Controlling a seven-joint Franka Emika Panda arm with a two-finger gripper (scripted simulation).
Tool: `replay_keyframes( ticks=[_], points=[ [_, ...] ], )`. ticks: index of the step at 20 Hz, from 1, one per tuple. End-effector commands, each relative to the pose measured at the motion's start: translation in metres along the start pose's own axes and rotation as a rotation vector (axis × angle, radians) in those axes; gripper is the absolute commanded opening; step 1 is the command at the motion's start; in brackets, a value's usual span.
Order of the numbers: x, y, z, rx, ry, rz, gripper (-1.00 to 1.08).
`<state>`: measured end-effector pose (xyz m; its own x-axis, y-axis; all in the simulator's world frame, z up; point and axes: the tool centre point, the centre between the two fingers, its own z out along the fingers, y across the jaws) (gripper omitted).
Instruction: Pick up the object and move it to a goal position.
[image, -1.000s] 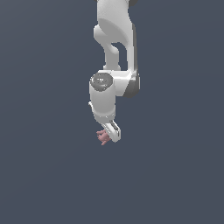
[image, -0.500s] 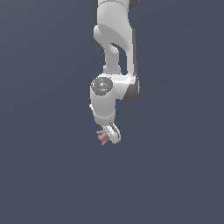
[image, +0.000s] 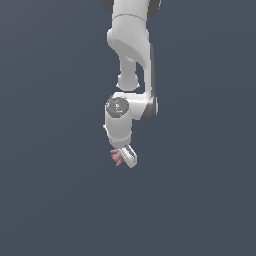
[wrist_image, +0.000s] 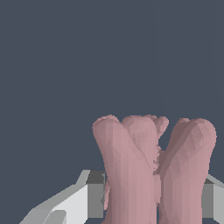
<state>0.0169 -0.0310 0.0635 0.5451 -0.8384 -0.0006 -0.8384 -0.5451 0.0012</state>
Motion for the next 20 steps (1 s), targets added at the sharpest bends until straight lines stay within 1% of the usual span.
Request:
replay_keyframes(
  ticks=[1,13,20],
  points=[
    [0.000,-0.001,0.000,0.001,0.001,0.000,-1.00],
    [0.000,0.000,-0.002,0.002,0.000,-0.001,-1.00],
    [0.002,0.010,-0.025,0.002,0.000,0.000,-1.00]
  ],
)
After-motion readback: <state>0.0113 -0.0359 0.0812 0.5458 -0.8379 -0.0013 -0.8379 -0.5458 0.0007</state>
